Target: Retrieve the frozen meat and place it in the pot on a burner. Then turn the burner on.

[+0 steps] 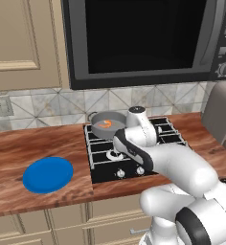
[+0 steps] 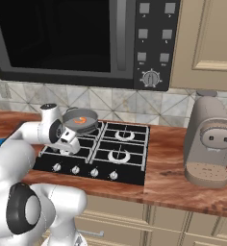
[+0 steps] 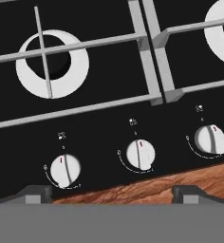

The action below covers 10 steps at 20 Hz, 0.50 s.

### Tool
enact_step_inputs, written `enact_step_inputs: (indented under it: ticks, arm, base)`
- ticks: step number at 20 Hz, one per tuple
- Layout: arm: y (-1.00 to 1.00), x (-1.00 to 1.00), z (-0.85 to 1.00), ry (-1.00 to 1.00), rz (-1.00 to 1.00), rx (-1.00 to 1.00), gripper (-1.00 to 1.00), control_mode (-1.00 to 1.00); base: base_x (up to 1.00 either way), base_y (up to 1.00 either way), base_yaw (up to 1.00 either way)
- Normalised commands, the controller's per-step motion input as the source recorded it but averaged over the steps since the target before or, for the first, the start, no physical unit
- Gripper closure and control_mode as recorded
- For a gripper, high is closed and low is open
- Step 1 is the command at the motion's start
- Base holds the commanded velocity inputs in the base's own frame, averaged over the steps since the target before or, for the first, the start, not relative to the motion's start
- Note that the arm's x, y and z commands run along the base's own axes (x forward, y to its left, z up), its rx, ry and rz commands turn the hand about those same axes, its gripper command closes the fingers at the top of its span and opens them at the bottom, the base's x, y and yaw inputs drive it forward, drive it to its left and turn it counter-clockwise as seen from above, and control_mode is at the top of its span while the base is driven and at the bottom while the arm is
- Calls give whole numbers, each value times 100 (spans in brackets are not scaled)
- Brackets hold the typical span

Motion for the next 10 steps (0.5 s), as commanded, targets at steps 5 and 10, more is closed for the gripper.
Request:
enact_step_inputs:
  ticks: [5, 10]
  arm:
    - [-5, 25, 0, -3, 2, 0, -100, -100]
    - [-8, 8, -2, 0, 8, -3, -100, -100]
  base:
    - [0, 0, 0]
    - [0, 0, 0]
